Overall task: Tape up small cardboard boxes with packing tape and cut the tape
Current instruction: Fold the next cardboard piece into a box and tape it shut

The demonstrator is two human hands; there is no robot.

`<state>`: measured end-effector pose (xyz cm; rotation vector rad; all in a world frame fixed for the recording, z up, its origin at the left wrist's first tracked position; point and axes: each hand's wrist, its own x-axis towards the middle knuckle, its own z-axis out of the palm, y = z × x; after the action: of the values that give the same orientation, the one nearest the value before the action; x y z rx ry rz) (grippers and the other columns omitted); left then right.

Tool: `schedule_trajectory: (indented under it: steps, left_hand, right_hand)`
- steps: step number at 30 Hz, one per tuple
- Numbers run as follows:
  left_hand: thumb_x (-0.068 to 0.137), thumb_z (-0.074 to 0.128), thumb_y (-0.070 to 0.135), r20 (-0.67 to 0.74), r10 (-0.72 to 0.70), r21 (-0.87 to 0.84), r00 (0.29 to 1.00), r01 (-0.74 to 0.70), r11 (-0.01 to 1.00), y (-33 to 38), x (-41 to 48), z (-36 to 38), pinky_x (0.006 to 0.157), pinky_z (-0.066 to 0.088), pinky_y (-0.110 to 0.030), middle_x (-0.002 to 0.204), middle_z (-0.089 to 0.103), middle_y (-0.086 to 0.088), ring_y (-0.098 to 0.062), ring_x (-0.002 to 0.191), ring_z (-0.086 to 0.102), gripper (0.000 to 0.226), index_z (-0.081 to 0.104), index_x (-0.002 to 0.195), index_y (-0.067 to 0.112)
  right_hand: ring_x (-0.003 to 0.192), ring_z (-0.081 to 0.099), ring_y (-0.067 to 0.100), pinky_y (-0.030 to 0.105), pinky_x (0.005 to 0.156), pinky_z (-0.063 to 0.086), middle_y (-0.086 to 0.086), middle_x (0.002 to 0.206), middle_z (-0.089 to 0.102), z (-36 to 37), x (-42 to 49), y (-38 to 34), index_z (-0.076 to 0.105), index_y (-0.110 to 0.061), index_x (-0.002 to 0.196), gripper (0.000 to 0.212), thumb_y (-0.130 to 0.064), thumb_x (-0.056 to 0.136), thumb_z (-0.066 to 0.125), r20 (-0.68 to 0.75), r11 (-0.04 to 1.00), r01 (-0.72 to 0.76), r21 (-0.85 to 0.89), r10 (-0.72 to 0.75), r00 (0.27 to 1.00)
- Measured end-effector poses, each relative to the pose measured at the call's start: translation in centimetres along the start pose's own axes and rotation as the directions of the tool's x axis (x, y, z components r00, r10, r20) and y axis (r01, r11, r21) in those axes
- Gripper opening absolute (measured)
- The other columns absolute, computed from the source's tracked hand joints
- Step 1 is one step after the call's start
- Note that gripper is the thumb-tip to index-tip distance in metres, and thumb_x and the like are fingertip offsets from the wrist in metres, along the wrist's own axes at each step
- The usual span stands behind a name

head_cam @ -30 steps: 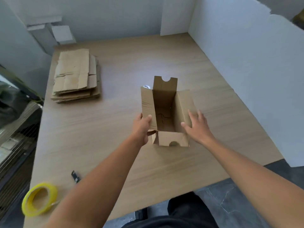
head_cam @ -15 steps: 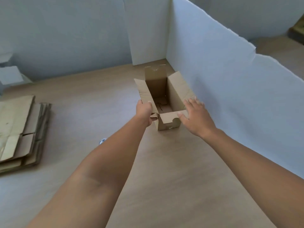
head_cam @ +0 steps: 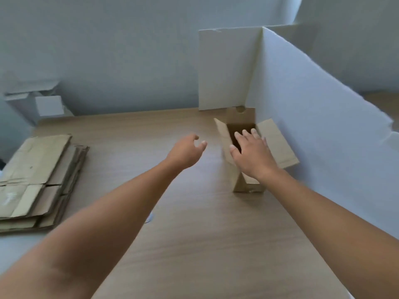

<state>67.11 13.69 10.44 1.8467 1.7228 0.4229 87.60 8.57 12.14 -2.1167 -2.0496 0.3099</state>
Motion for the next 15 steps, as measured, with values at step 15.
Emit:
schedule_trajectory:
  steps: [15]
  left_hand:
    - [0.091, 0.043, 0.072, -0.308, -0.441, 0.23, 0.843, 0.516, 0.826, -45.5, -13.1, -23.8, 0.123, 0.002, -0.056, 0.169, -0.001, -0.006, -0.032, 0.155, -0.006, 0.087, 0.016, 0.159, 0.023]
  right_hand:
    - [0.154, 0.009, 0.028, 0.046, 0.124, 0.012, 0.012, 0.165, 0.022, 20.6, -1.7, -46.7, 0.021, -0.013, 0.159, 0.072, -0.058, 0.102, 0.032, 0.278, 0.929, 0.35, 0.117, -0.369, 0.887]
